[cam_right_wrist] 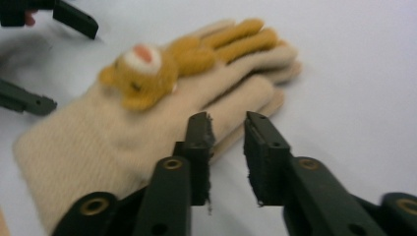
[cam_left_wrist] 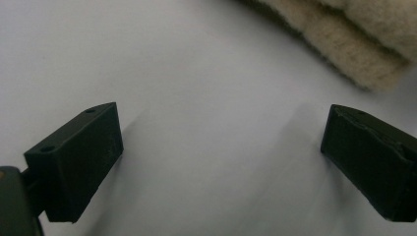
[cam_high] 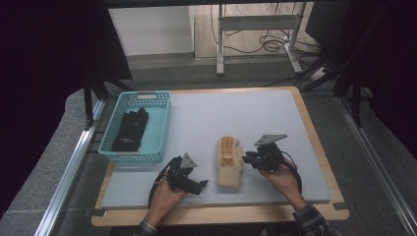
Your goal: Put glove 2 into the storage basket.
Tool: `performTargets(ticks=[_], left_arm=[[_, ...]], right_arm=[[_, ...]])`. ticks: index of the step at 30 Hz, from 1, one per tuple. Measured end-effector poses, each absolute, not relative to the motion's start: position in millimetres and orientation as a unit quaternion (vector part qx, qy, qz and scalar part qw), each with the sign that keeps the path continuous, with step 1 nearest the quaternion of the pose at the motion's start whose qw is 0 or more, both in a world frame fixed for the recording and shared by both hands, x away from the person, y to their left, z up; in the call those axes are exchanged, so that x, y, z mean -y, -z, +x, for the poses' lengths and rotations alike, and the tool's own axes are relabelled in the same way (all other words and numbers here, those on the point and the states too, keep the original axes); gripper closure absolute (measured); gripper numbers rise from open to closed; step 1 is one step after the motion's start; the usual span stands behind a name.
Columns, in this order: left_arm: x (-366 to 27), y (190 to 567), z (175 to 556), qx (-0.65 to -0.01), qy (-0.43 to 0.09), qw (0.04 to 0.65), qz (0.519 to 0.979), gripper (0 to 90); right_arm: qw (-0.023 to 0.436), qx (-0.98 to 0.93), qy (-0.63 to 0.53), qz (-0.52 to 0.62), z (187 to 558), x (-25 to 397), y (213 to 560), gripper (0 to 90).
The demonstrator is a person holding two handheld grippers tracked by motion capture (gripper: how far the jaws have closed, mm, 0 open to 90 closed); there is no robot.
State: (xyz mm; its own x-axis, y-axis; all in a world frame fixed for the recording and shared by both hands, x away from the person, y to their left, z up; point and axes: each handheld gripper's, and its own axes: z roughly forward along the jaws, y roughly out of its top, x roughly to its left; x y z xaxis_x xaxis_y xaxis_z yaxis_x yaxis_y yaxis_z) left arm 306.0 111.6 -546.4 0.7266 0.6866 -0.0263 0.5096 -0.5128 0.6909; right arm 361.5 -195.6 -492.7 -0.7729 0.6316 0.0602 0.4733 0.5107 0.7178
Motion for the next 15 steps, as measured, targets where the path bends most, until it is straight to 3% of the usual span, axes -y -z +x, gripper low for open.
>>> performTargets(ticks=[5,15], left_arm=[[-124.3,546.6,300.2,-0.365,-0.129,0.346,0.855,2.2],[-142.2,549.4,293.6,-0.383,-0.136,0.347,0.845,1.0]], right_arm=[[0.091,-0.87,-0.374,0.308,351.6,196.9,504.9,80.3],[0.075,-0.88,-0.368,0.291,340.6,187.0,525.6,81.3]])
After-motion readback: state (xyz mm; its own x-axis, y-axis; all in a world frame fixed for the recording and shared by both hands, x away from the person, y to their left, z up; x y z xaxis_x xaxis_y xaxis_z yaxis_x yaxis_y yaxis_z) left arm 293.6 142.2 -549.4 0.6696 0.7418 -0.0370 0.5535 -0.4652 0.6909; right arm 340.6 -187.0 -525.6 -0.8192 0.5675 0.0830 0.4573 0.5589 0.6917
